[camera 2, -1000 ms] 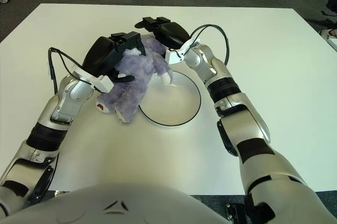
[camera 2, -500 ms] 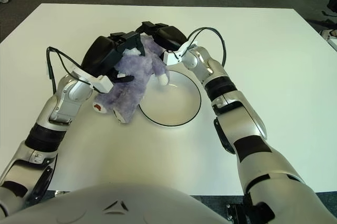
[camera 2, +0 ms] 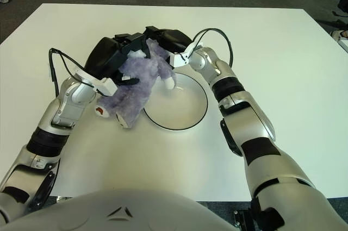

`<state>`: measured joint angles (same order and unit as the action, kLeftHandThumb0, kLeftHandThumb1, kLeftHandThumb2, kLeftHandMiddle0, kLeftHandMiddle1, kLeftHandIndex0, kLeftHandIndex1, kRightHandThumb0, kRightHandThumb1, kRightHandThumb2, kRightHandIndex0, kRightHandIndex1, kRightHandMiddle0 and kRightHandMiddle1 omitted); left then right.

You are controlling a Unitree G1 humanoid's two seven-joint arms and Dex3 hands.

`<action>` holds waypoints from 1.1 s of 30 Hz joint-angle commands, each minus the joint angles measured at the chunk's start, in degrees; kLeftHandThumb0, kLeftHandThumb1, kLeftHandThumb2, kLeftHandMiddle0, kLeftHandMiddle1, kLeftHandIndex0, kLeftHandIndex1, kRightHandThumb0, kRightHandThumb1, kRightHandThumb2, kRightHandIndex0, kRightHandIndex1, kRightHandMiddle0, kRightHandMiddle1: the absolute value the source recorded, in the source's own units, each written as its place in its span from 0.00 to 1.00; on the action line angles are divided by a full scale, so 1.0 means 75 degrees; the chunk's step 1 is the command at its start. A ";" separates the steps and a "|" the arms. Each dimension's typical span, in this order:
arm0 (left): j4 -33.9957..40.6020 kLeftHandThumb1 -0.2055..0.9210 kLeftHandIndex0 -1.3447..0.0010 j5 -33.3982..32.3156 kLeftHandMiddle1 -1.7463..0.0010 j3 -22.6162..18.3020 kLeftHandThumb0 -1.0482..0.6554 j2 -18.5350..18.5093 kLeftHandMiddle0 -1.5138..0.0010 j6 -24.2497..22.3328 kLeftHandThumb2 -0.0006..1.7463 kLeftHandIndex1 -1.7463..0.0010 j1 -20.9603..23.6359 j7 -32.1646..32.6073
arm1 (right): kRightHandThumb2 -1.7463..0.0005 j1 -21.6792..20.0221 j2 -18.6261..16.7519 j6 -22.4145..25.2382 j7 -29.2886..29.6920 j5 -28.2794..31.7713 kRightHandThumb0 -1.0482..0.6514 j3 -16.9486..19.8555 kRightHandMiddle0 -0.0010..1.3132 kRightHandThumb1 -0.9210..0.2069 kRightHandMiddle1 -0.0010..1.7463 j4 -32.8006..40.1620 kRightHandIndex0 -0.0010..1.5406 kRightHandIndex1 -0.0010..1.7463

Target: Put the doll into the plate.

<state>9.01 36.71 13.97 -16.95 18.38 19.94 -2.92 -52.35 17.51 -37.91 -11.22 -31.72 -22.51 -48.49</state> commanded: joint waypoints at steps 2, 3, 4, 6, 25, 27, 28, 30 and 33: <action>0.0150 0.30 0.43 -0.0046 0.00 0.0049 0.29 0.0085 0.18 0.0028 0.88 0.00 0.0095 0.0028 | 0.48 -0.0364 0.0009 -0.0345 -0.0166 0.0136 0.79 -0.0039 0.00 0.35 0.73 -0.0229 0.34 0.85; 0.0160 0.30 0.43 -0.0085 0.00 0.0047 0.29 0.0096 0.18 0.0009 0.88 0.00 0.0092 -0.0008 | 0.46 -0.0392 0.0015 -0.0359 -0.0144 0.0098 0.82 -0.0049 0.02 0.36 0.75 -0.0268 0.36 0.86; 0.0180 0.30 0.43 -0.0133 0.00 0.0044 0.30 0.0109 0.18 -0.0028 0.88 0.00 0.0084 -0.0060 | 0.46 -0.0434 0.0032 -0.0349 -0.0056 0.0012 0.83 -0.0071 0.03 0.38 0.76 -0.0315 0.37 0.87; 0.0211 0.30 0.44 -0.0189 0.00 0.0037 0.30 0.0130 0.18 -0.0084 0.88 0.00 0.0071 -0.0128 | 0.44 -0.0499 0.0060 -0.0308 0.0126 -0.0148 0.85 -0.0109 0.08 0.40 0.78 -0.0365 0.39 0.88; 0.0289 0.31 0.45 -0.0161 0.00 0.0006 0.30 0.0174 0.18 -0.0170 0.87 0.00 0.0065 -0.0150 | 0.19 -0.0269 0.0077 0.0417 0.0708 -0.0214 0.62 0.0047 0.51 0.73 0.97 0.0320 0.58 0.77; 0.0285 0.31 0.45 -0.0060 0.00 0.0006 0.30 0.0170 0.18 -0.0146 0.87 0.00 0.0077 -0.0063 | 0.16 -0.0231 0.0088 0.0455 0.0692 -0.0160 0.62 0.0080 0.55 0.77 0.99 0.0411 0.58 0.74; 0.0282 0.31 0.45 -0.0021 0.00 0.0006 0.30 0.0175 0.18 -0.0135 0.87 0.00 0.0079 -0.0023 | 0.15 -0.0210 0.0100 0.0461 0.0692 -0.0138 0.62 0.0098 0.57 0.78 0.99 0.0465 0.59 0.73; 0.0283 0.31 0.45 -0.0023 0.00 0.0003 0.30 0.0184 0.18 -0.0140 0.87 0.00 0.0076 -0.0022 | 0.14 -0.0162 0.0121 0.0491 0.0682 -0.0103 0.62 0.0130 0.59 0.80 1.00 0.0579 0.58 0.73; 0.0297 0.31 0.44 -0.0100 0.00 -0.0004 0.30 0.0201 0.18 -0.0182 0.87 0.00 0.0064 -0.0092 | 0.14 -0.0053 0.0145 0.0583 0.0609 0.0006 0.62 0.0214 0.58 0.77 0.94 0.0787 0.52 0.86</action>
<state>10.72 36.41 13.96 -15.62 16.99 19.94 -3.88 -53.68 18.17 -34.20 -6.34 -33.30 -22.12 -44.66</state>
